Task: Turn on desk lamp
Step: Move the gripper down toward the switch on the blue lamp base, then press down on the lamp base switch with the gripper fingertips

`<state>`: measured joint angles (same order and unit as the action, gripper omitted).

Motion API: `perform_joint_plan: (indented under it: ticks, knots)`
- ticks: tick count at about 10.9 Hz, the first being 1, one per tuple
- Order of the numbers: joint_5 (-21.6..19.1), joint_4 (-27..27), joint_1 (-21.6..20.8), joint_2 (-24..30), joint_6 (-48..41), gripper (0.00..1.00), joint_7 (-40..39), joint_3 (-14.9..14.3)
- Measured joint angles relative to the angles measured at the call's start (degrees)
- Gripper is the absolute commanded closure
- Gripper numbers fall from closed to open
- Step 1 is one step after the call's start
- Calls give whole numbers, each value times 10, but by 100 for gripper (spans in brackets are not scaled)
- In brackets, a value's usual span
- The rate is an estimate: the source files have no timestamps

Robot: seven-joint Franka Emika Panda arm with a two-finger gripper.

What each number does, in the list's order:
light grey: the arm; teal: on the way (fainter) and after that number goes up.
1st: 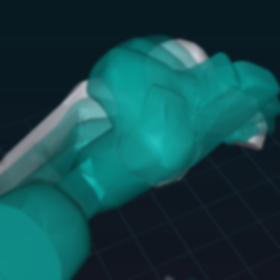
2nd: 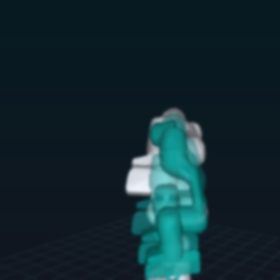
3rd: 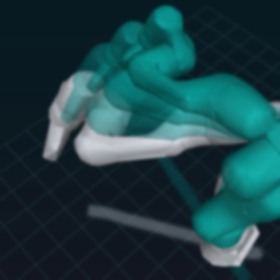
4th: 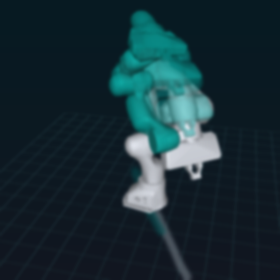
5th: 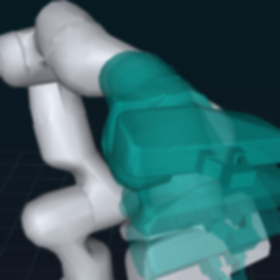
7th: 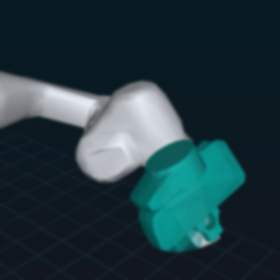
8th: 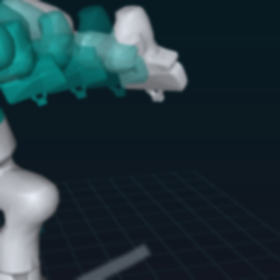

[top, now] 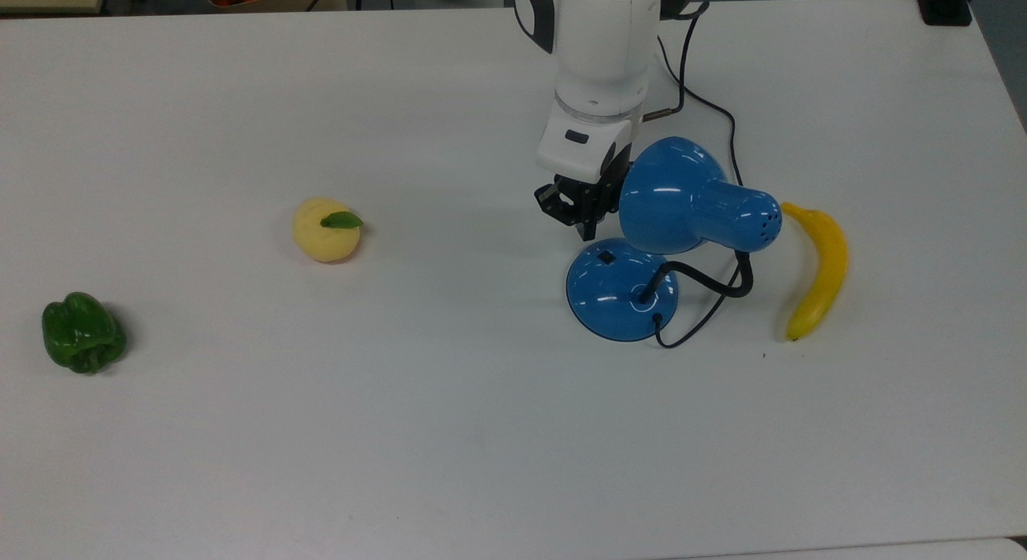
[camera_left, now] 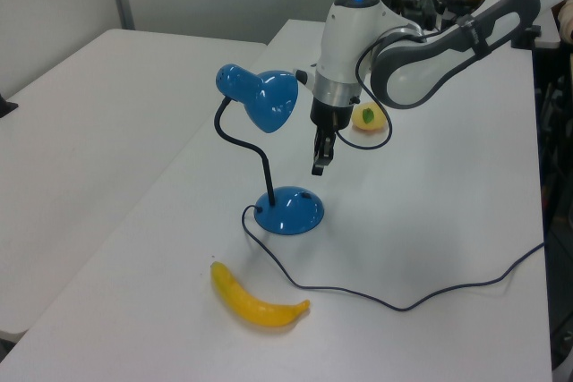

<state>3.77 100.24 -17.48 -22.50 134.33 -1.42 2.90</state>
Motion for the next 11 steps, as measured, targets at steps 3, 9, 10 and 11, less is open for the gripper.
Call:
perform_joint_plan:
  ticks: [3, 9, 10, 11]
  knots:
    - [0, 0, 0, -12, 23, 100, 0, 6]
    - [0, 0, 0, -30, 43, 100, 0, 10]
    - [0, -1, 0, -32, 56, 100, 0, 12]
    - [0, -1, 0, -35, 70, 100, 0, 14]
